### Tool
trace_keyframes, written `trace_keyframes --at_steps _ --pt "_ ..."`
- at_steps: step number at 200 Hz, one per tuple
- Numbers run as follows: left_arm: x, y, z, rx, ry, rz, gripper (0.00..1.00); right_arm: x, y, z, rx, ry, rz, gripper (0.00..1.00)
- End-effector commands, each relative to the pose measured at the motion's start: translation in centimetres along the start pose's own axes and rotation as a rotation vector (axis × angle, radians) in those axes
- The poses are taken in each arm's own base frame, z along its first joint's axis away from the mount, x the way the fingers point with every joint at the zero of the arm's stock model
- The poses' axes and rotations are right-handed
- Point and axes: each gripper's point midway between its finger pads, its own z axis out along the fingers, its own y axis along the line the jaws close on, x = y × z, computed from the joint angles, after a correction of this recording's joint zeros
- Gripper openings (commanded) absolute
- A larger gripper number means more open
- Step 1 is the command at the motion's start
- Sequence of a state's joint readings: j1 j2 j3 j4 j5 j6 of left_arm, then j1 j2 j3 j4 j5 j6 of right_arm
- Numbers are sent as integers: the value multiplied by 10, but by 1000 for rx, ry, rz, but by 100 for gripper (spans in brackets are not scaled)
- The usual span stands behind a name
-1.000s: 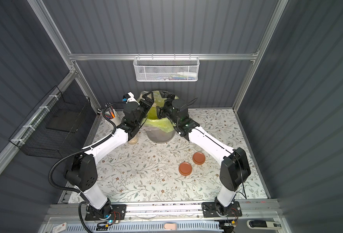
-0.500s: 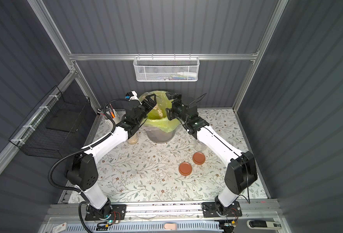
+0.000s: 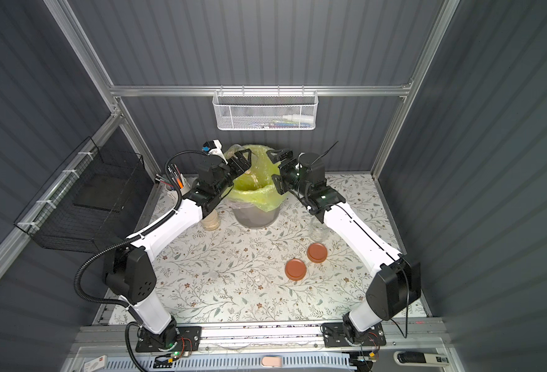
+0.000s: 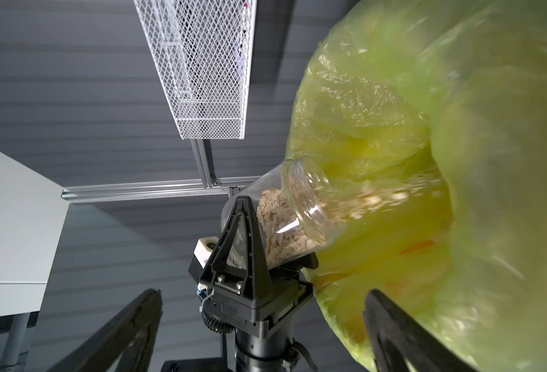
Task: Empty expired oatmeal from jars
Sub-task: Pour the expired oatmeal into the trash bin.
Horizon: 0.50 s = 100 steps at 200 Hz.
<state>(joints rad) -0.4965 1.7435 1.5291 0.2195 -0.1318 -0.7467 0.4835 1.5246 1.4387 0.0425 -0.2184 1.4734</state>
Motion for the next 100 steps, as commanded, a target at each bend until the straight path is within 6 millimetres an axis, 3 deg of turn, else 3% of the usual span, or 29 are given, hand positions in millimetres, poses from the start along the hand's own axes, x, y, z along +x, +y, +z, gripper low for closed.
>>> trace_keyframes --at_steps 1,42,100 --pt "-38 -28 -7 79 -62 75 27 0 4 -19 -17 17 -75 99" --pt "-34 -25 -4 63 -23 170 27 -10 -16 -47 20 -10 -109 99" --pt "-23 -26 0 58 60 386 28 -11 -37 -70 54 8 -131 99"
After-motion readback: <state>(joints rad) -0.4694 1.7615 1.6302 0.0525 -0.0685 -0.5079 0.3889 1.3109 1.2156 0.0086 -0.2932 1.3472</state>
